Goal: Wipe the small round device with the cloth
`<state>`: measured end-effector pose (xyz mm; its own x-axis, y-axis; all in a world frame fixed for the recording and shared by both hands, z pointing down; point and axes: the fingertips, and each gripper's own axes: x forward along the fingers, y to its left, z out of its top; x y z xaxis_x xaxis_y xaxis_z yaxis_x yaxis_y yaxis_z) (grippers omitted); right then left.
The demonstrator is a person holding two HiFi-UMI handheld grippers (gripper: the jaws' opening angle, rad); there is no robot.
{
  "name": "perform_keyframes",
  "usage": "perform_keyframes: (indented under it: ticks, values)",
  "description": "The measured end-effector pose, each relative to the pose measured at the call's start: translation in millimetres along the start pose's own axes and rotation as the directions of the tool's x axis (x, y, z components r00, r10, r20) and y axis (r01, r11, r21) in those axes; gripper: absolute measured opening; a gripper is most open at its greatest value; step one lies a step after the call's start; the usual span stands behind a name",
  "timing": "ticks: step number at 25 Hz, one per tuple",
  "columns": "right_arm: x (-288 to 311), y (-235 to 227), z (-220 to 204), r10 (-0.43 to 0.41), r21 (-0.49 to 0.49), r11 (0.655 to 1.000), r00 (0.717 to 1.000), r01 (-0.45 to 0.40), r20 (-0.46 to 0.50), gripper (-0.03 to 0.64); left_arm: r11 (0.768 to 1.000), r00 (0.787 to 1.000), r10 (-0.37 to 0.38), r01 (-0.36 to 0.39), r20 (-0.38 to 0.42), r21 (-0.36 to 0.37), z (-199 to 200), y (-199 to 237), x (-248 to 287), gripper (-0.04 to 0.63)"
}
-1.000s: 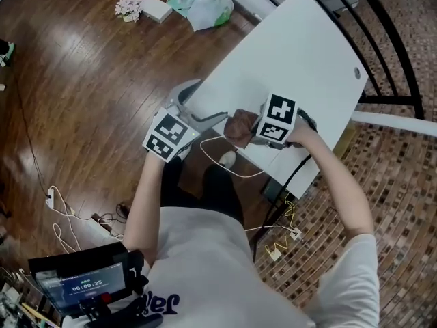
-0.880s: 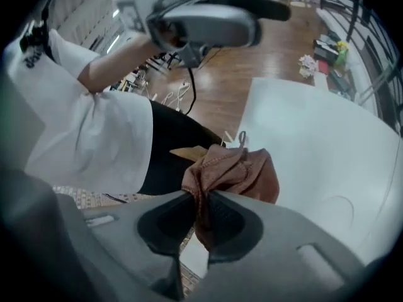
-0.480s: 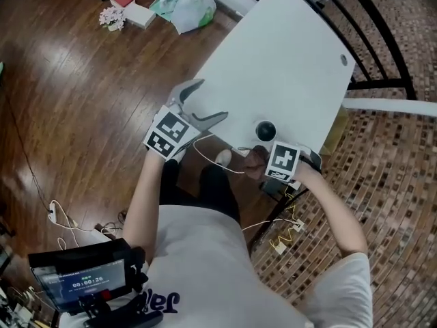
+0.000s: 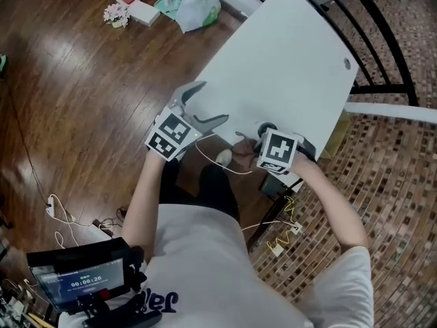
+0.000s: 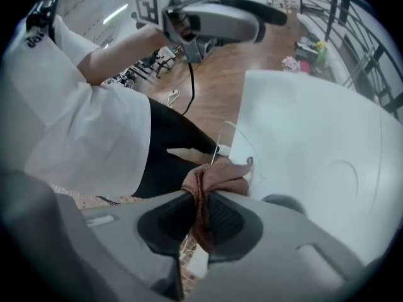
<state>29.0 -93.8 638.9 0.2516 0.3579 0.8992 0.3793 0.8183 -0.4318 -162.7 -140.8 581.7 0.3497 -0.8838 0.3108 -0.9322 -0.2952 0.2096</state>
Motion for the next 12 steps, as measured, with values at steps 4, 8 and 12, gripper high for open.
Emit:
perform_keyframes:
  ticks: [4,8,12]
  values:
    - [-27,-48,39,-0.102,-0.043,0.994,0.995,0.102,0.020,0.035,0.999,0.999,0.033,-0.032,0.037,-0.038,1,14,-15,0.451]
    - [-39,-110,46,-0.143,0.052,0.989,0.989,0.142,0.034,0.035,0.997,0.997,0.038,-0.033,0.073,-0.065,17,15,-21,0.448]
    - [-36,-167,13,-0.190,0.220,0.959,0.982,0.180,0.024,0.035,0.997,0.997,0.035,-0.030,0.067,-0.065,14,16,-20,0.448]
